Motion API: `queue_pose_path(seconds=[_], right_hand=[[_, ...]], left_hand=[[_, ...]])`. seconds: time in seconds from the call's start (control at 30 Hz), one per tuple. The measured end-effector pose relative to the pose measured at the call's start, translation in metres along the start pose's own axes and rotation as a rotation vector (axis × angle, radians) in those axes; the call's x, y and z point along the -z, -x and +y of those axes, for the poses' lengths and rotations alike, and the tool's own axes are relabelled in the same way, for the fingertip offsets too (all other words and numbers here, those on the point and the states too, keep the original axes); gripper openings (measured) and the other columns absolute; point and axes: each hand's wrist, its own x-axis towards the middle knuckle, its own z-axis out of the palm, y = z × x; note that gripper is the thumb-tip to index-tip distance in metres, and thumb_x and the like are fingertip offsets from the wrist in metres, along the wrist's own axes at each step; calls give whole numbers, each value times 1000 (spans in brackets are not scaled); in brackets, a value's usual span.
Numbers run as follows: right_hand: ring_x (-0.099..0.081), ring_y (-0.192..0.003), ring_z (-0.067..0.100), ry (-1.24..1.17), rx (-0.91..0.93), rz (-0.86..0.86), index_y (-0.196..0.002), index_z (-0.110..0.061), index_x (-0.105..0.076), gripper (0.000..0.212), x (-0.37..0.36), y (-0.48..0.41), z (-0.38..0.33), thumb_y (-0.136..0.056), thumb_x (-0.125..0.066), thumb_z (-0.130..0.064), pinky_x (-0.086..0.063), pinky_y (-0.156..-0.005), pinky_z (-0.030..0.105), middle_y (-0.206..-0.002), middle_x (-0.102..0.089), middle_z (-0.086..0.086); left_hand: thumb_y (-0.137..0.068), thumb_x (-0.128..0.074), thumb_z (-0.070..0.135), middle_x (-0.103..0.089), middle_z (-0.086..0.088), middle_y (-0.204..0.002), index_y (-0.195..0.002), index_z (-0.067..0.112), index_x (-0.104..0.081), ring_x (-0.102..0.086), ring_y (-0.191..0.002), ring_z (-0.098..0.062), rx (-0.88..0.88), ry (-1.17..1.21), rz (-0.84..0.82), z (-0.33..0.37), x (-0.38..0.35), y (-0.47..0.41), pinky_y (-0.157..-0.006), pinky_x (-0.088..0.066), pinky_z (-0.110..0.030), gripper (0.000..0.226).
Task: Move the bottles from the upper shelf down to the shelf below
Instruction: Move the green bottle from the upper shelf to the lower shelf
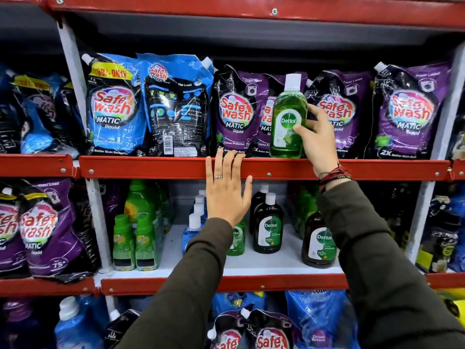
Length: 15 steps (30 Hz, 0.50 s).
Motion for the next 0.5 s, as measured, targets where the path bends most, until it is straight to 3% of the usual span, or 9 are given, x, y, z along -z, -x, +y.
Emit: queue_pose_path(seconds=[0.17, 0.3, 0.5], right_hand=[[-65, -120, 23, -44, 14, -46, -134, -30, -53, 51, 5, 21, -1, -85, -59, -15, -59, -95, 47, -129, -66, 10], [-64, -120, 25, -80, 57, -45, -118, -47, -53, 45, 7, 37, -9, -83, -60, -20, -56, -98, 50, -129, -67, 9], [-65, -119, 27, -160, 63, -99, -125, -40, -52, 46, 4, 68, 11, -90, -60, -11, -57, -97, 45, -127, -67, 13]], left_hand=[[-101, -40, 41, -40, -11, -157, -149, 13, -39, -21, -154, -33, 14, 12, -12, 4, 2, 17, -127, -5, -53, 56], [-102, -41, 39, -33, -6, -163, -154, 17, -33, -15, -156, -29, 0, 36, -8, -1, 7, 10, -127, -6, -53, 57], [-100, -46, 32, -18, -6, -169, -158, 17, -24, -5, -157, -29, 8, 116, 28, -2, 16, 25, -127, 0, -51, 64]])
